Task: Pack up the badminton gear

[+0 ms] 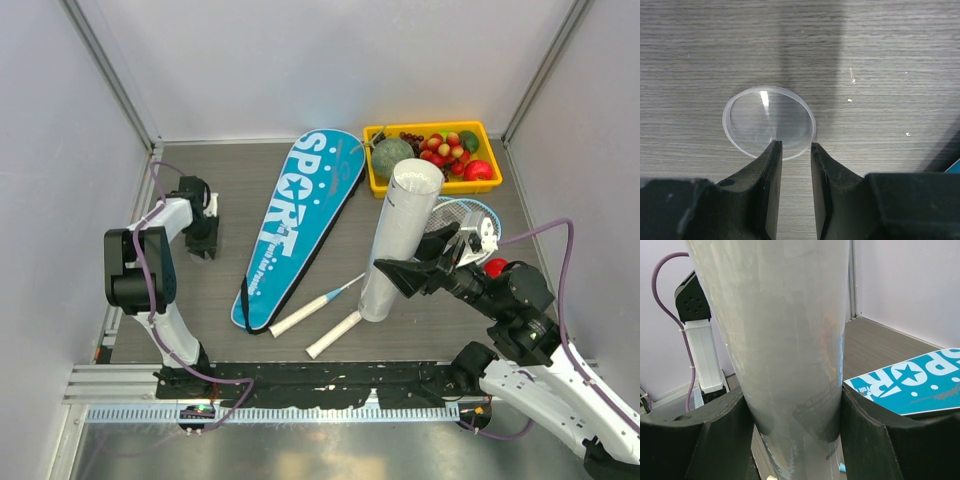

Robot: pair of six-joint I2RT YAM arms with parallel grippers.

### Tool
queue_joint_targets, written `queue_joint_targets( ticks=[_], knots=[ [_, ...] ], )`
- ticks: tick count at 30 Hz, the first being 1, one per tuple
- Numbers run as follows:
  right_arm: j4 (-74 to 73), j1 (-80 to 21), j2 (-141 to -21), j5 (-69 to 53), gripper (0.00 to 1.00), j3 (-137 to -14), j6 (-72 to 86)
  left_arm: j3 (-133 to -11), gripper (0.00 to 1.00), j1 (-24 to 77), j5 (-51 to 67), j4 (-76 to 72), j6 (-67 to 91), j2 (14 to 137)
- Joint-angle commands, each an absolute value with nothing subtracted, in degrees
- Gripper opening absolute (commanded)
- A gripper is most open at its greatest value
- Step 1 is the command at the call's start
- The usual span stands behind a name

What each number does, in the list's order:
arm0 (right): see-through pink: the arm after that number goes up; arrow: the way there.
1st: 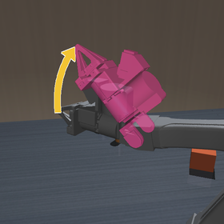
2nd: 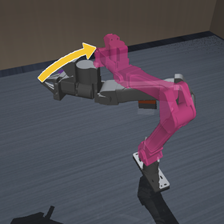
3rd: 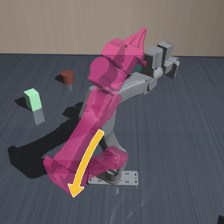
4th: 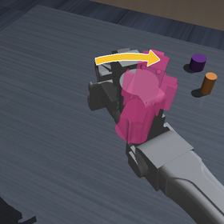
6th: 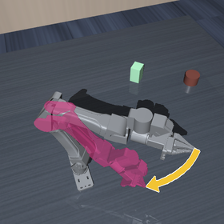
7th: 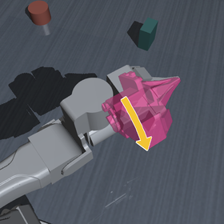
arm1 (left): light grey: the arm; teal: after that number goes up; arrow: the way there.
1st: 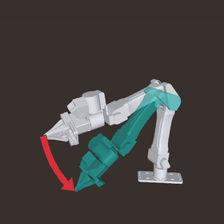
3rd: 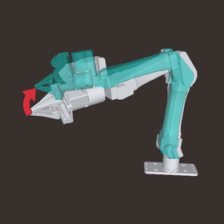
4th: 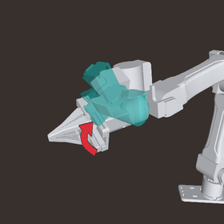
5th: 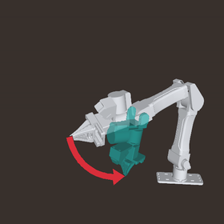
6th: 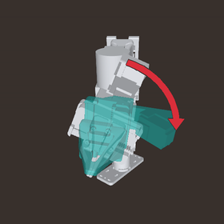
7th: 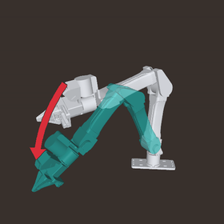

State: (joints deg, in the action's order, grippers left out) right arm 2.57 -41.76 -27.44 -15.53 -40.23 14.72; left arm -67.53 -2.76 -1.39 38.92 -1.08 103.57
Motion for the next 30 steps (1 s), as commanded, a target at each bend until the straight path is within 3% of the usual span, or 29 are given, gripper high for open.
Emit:
queue_joint_targets(
  ticks=[1, 14, 22, 30],
  knots=[
    [6.6, -41.8, -26.5, -15.3, 0.40, -41.9, 14.4, -68.9, 0.32, -2.8, -2.5, 40.0, -1.9, 103.6],
    [6.8, -41.8, -25.6, -15.4, 0.41, -42.3, 14.5, -70.4, 0.27, -2.9, -1.5, 40.8, -2.5, 105.1],
    [6.9, -41.8, -25.8, -15.6, 0.41, -42.7, 13.6, -71.7, 0.05, -2.8, -1.7, 40.8, -2.5, 106.9],
    [5.4, -41.8, -26.0, -14.9, 0.41, -42.5, 13.4, -71.7, 0.00, -1.3, -0.3, 43.0, -4.0, 102.8]
  ],
)
